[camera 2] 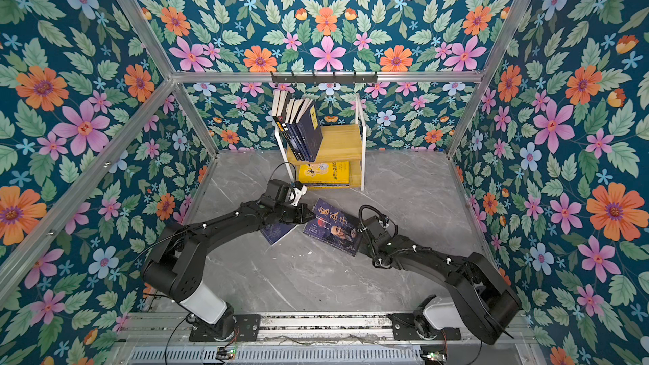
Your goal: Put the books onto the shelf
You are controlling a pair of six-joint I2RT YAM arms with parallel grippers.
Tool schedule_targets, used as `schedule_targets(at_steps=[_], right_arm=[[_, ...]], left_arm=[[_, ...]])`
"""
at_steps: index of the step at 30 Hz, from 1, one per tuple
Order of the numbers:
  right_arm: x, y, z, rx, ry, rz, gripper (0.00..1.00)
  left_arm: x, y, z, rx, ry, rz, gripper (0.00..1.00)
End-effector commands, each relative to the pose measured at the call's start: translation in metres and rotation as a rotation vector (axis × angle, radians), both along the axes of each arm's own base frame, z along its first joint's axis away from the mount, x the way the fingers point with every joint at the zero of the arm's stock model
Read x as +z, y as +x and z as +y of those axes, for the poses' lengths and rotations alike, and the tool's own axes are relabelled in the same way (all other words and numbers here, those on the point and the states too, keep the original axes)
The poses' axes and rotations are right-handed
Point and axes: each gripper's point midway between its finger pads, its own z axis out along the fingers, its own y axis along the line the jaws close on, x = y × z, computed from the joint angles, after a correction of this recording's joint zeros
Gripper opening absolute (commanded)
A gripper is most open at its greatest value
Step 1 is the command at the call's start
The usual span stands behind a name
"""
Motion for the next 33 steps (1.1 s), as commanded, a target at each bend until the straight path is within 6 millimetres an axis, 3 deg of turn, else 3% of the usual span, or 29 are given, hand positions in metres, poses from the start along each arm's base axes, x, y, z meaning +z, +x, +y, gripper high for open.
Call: schedule_targets(at_steps=[1,6,12,17,22,26,27,29,33], right_arm=[[0.014,0.001,-0.014,0.095,-0.169,-0.102,0.84],[0.059,0.004,0.03,0.408,-0.342,-0.4,0.86],[0.08,-0.002,0.083,0.697,-0.563,-0.613,0.86],[0.063,-0.006,0.121,0.889,-0.64,-0.637,0.86],[0.043,0.003,0.138,0.92,-0.712,-0.643,0.86],[0.036,0.011,0.139,0.899,-0.78,-0.606,0.85],[0.023,0.011,0.138,0.901,-0.8,-0.579,0.84],[0.019,0.013,0.137,0.89,-0.801,-0.586,0.83],[0.012,0.015,0.127,0.865,-0.86,-0.549,0.8]], left_arm=[[0.002,-0.003,0.002,-0.012,-0.008,-0.007,0.0],[0.008,-0.001,0.006,-0.001,0.005,-0.01,0.0],[0.01,-0.002,0.004,-0.018,-0.008,-0.002,0.0],[0.011,-0.002,0.0,-0.025,-0.032,0.009,0.0],[0.01,-0.003,0.0,-0.023,-0.03,0.016,0.0],[0.012,-0.002,0.001,-0.02,-0.016,0.013,0.0],[0.011,-0.002,0.002,-0.02,-0.017,0.013,0.0],[0.01,-0.004,0.001,-0.02,-0.033,0.016,0.0],[0.011,-0.003,0.001,-0.022,-0.024,0.016,0.0]])
